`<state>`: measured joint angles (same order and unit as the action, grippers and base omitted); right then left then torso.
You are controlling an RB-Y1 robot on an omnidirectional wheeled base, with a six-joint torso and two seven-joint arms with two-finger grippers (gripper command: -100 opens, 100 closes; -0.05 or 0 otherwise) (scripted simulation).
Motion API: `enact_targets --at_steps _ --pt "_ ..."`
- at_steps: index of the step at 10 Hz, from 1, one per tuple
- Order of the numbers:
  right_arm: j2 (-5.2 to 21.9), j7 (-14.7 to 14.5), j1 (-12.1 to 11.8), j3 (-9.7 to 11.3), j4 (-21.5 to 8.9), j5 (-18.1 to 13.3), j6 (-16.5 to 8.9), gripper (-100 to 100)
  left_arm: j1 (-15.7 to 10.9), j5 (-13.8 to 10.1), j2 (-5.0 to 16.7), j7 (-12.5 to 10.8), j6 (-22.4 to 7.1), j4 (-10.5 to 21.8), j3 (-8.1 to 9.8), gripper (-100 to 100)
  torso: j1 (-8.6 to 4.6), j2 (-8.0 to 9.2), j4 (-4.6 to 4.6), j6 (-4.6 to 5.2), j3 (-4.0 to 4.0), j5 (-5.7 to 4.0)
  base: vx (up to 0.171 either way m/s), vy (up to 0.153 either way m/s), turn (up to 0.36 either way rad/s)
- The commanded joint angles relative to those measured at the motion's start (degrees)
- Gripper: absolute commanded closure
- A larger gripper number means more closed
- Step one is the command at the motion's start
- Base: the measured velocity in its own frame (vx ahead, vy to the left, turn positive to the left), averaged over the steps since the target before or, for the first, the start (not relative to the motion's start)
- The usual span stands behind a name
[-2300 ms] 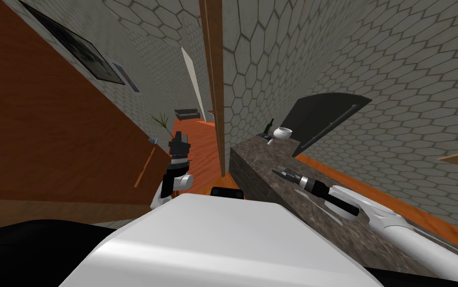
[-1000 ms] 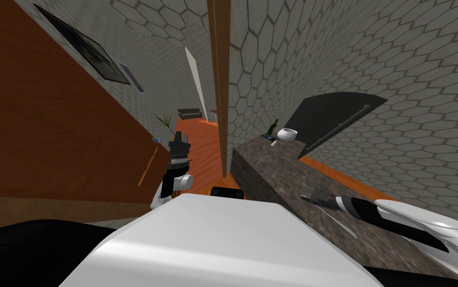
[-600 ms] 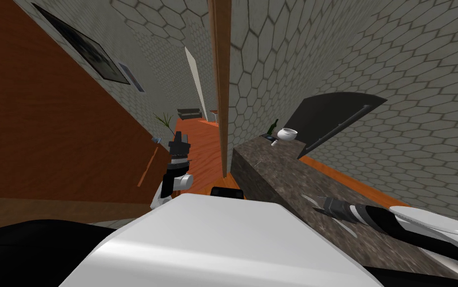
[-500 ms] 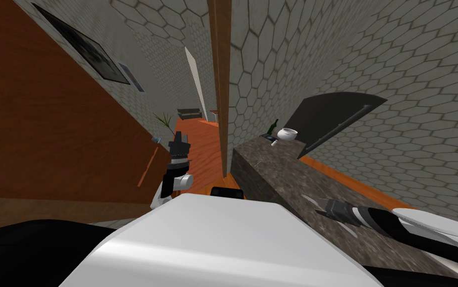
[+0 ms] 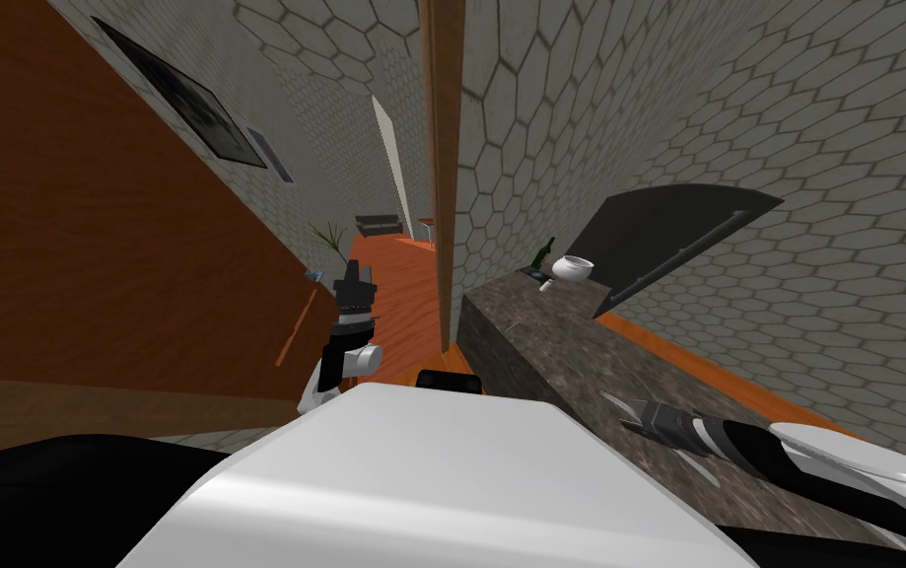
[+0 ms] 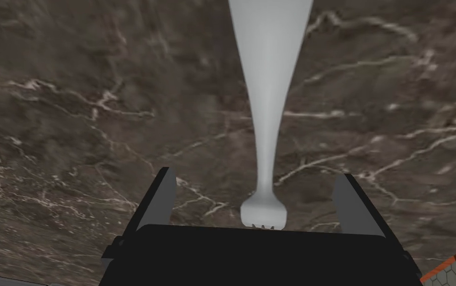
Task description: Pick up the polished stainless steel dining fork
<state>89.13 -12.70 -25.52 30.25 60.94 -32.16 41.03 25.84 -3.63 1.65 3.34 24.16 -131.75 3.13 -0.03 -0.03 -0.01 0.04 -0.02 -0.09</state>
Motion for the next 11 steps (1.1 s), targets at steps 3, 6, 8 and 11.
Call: enact_targets --at_steps 3,6,8,11 --pt "-0.1 -0.1 0.0 0.0 0.0 0.0 -0.1 100 0.0 0.0 0.0 0.0 0.0 0.0 0.00 0 -0.10 0.01 0.00 -0.02 0.00 -0.08 0.004 -0.003 0.003" --pt "-0.1 -0.1 0.0 0.0 0.0 0.0 0.0 100 0.0 0.0 0.0 0.0 0.0 0.0 0.00 0 -0.14 0.02 0.02 0.02 0.02 -0.08 0.000 0.000 0.000" --pt "1.6 0.4 0.2 -0.2 0.4 0.3 0.8 100 0.0 0.0 0.0 0.0 0.0 0.0 0.00 0 -0.13 0.03 0.02 0.02 0.02 -0.08 -0.011 0.004 -0.049" --pt "1.9 0.5 0.2 -0.3 0.5 0.3 1.0 0 0.0 0.0 0.0 0.0 0.0 0.0 0.00 0 -0.05 0.13 0.05 0.05 0.09 -0.06 -0.015 0.008 -0.038"
